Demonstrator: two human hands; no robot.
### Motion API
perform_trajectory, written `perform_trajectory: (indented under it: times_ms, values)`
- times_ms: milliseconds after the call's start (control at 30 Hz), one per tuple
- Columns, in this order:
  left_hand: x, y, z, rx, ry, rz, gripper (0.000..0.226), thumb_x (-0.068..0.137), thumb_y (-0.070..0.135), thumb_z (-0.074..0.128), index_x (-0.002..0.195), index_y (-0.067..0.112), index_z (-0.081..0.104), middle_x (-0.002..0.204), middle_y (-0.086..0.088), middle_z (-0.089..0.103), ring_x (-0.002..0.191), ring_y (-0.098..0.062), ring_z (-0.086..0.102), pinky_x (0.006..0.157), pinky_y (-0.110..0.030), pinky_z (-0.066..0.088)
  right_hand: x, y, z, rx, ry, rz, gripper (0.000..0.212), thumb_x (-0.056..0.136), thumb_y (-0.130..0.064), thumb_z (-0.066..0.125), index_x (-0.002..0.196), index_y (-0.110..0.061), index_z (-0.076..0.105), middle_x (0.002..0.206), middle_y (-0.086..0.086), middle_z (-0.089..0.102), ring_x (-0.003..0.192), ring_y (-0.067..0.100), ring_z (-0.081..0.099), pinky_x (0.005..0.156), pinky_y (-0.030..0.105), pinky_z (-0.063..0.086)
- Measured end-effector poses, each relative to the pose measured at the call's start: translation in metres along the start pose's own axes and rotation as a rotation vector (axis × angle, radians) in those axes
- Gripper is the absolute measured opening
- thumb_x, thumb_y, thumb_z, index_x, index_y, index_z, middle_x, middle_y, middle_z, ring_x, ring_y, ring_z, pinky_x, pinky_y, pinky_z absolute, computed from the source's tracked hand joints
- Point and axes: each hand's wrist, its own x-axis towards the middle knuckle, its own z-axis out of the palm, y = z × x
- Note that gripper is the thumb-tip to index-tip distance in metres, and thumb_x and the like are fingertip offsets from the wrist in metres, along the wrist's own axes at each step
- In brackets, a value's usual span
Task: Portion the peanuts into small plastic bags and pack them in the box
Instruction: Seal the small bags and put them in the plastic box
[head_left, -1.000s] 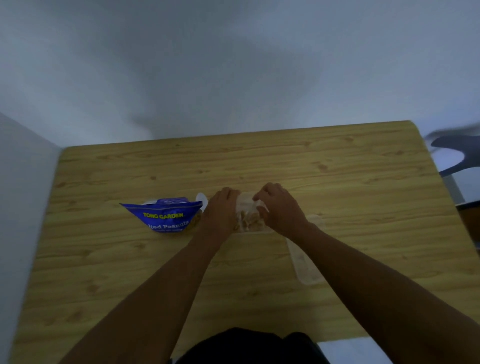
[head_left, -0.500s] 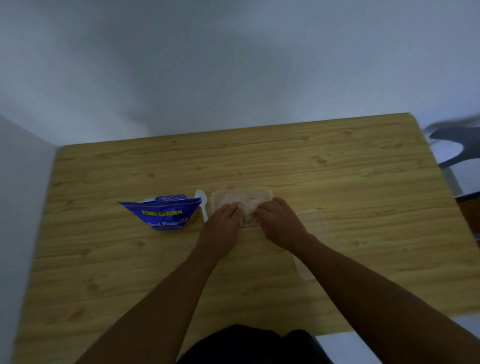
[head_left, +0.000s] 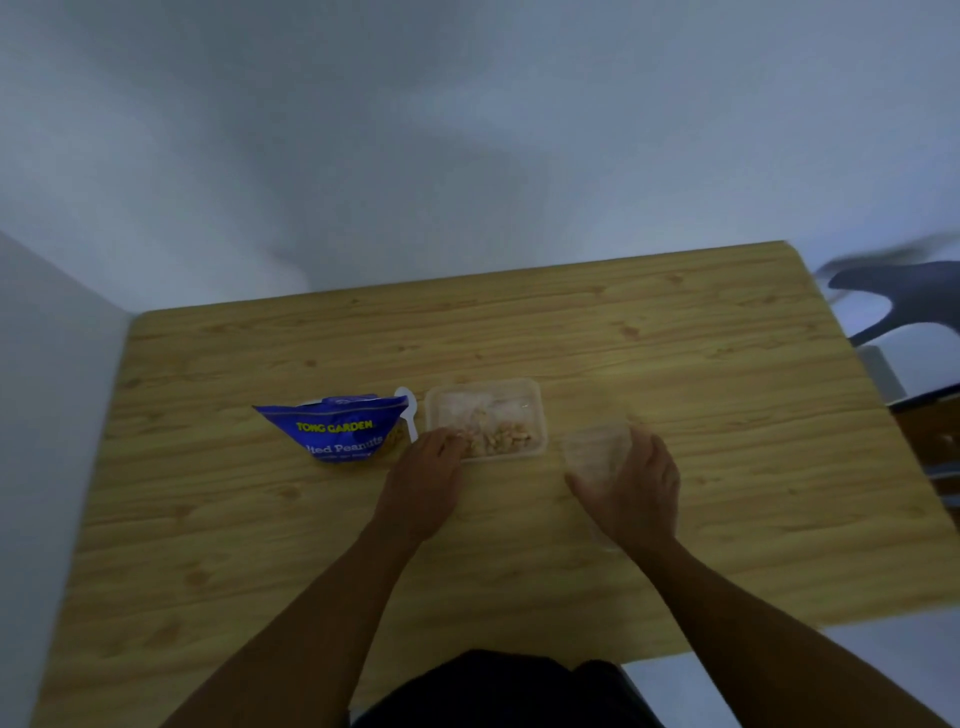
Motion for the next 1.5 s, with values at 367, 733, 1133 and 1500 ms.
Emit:
perform_trajectory:
  times_ms: [367, 733, 1133, 1500]
  values:
    - [-0.031, 0.004, 0.001, -0.03, -0.183, -0.024, 0.054, 0.098, 0.008, 0.045, 0.151, 0.011, 0.033, 0.152, -0.009, 0.037, 0.141, -0.025, 0.035, 0.107, -0.038, 0.044, -0.026, 0.003, -0.002, -0.073, -0.059, -0.009, 0.106, 0.053, -0.064, 0.076, 0.137, -0.016, 0.033, 0.126, 0.016, 0.047, 0.112, 0.036, 0.046, 0.093, 0.044, 0.043]
    - [-0.036, 0.007, -0.008, -0.26, 0.023, -0.172, 0.051, 0.097, 0.002, 0.044, 0.148, 0.0, 0.035, 0.154, -0.018, 0.033, 0.146, -0.027, 0.028, 0.118, -0.031, 0.022, 0.036, -0.05, -0.046, 0.275, -0.002, -0.107, 0.118, 0.052, -0.05, 0.092, 0.146, -0.014, 0.032, 0.141, 0.017, 0.038, 0.131, 0.035, 0.031, 0.107, 0.048, 0.031]
    - [-0.027, -0.004, -0.005, -0.689, -0.02, -0.467, 0.085, 0.091, -0.005, 0.047, 0.156, 0.031, 0.004, 0.149, 0.001, 0.043, 0.135, -0.007, 0.041, 0.095, -0.002, 0.032, 0.069, -0.14, -0.015, -0.161, -0.484, -0.94, 0.125, 0.05, -0.055, 0.087, 0.152, -0.028, 0.02, 0.147, 0.003, 0.029, 0.133, 0.023, 0.034, 0.11, 0.042, 0.037]
    - [-0.011, -0.009, 0.003, -0.762, 0.063, -0.516, 0.044, 0.099, 0.015, 0.048, 0.141, 0.028, 0.046, 0.119, 0.012, 0.064, 0.106, 0.004, 0.061, 0.091, -0.021, 0.05, 0.08, -0.14, 0.0, -0.231, -0.598, -0.986, 0.123, 0.054, -0.052, 0.085, 0.154, -0.027, 0.017, 0.154, -0.004, 0.03, 0.14, 0.017, 0.029, 0.118, 0.035, 0.027]
